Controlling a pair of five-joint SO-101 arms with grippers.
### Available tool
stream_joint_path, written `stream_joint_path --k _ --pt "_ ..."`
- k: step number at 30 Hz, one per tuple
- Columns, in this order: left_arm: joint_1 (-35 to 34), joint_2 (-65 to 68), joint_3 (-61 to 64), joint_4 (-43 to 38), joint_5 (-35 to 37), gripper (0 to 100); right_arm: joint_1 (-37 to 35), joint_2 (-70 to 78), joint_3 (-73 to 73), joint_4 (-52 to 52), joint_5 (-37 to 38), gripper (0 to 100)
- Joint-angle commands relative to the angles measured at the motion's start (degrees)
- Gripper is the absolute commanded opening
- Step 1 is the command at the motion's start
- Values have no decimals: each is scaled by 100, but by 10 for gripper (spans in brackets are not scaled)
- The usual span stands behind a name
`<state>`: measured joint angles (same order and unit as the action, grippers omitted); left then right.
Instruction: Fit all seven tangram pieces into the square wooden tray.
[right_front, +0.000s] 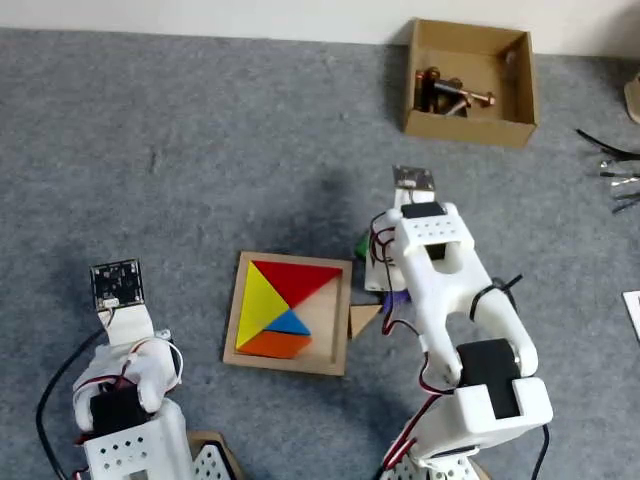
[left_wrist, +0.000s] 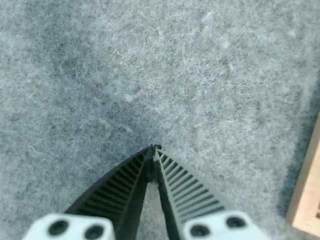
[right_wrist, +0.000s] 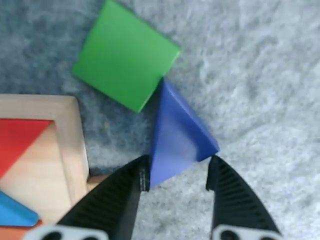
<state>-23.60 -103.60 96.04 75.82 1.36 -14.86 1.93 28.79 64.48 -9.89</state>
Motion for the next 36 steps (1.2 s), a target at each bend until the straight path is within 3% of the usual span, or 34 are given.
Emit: stream_joint_path --k 1,14,36 --pt "-75 -31 110 18 62 5 -31 -92 -57 -145 -9 192" --pt "-75 -31 110 18 62 5 312 -48 -444 -163 -9 192" --pt "-75 -31 110 18 62 5 180 -48 66 -1068 264 192"
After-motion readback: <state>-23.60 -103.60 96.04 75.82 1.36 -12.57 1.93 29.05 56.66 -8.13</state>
